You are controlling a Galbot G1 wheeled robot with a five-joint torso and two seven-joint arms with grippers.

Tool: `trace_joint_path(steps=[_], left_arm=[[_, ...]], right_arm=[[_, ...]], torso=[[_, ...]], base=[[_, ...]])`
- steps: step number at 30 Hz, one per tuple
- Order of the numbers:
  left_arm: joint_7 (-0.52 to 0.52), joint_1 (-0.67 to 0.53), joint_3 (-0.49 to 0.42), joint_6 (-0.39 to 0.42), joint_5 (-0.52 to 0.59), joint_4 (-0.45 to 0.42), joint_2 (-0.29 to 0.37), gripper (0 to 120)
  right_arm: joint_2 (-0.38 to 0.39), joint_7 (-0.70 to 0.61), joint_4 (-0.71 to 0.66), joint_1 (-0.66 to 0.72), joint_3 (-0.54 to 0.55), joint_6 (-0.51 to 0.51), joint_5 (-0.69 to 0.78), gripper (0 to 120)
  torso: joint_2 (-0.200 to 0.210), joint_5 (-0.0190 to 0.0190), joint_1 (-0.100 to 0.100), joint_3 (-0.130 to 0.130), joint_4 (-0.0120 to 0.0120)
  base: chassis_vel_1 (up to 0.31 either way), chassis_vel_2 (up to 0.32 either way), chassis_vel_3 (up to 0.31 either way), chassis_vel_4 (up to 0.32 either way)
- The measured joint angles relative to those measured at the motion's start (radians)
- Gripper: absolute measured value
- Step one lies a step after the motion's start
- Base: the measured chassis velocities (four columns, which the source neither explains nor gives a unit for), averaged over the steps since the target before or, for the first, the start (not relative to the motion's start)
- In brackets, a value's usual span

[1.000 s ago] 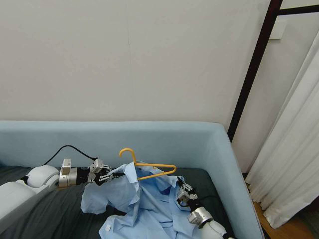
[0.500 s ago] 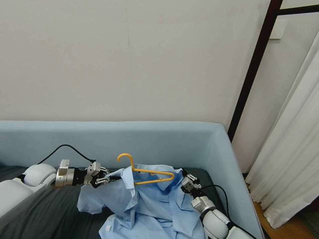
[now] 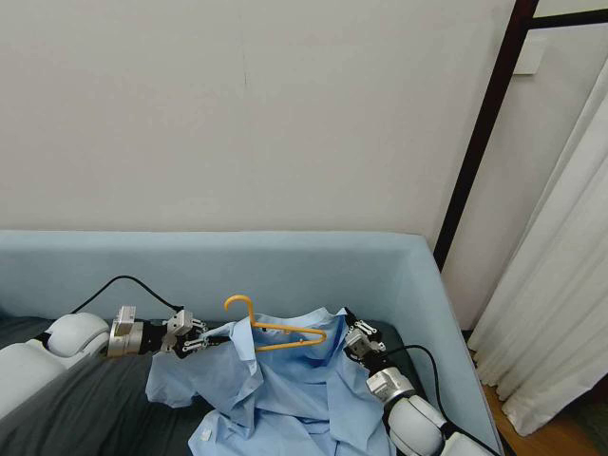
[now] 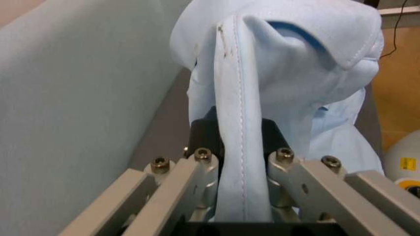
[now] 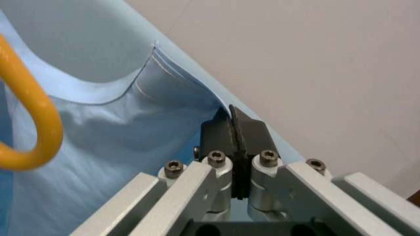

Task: Pick up the clothes from the sofa and hang them on the clothes hanger.

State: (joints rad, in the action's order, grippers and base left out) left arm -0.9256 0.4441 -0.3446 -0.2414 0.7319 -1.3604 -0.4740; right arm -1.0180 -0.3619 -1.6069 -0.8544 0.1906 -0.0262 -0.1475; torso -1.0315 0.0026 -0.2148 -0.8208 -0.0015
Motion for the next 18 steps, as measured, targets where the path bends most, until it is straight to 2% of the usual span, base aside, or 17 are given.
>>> trace_joint_path(steps=[18], left_arm=[[0.040,-0.020,-0.027,0.015,-0.048,0.002,-0.016,7]], right_arm=[[0.058,-0.022,-0.215,0.009,-0.014,0.106,0.083,0]], torso=[[0.000,0.0000,0.000,0.000,0.0001]], base=[[0.000,0.000,0.000,0.000]])
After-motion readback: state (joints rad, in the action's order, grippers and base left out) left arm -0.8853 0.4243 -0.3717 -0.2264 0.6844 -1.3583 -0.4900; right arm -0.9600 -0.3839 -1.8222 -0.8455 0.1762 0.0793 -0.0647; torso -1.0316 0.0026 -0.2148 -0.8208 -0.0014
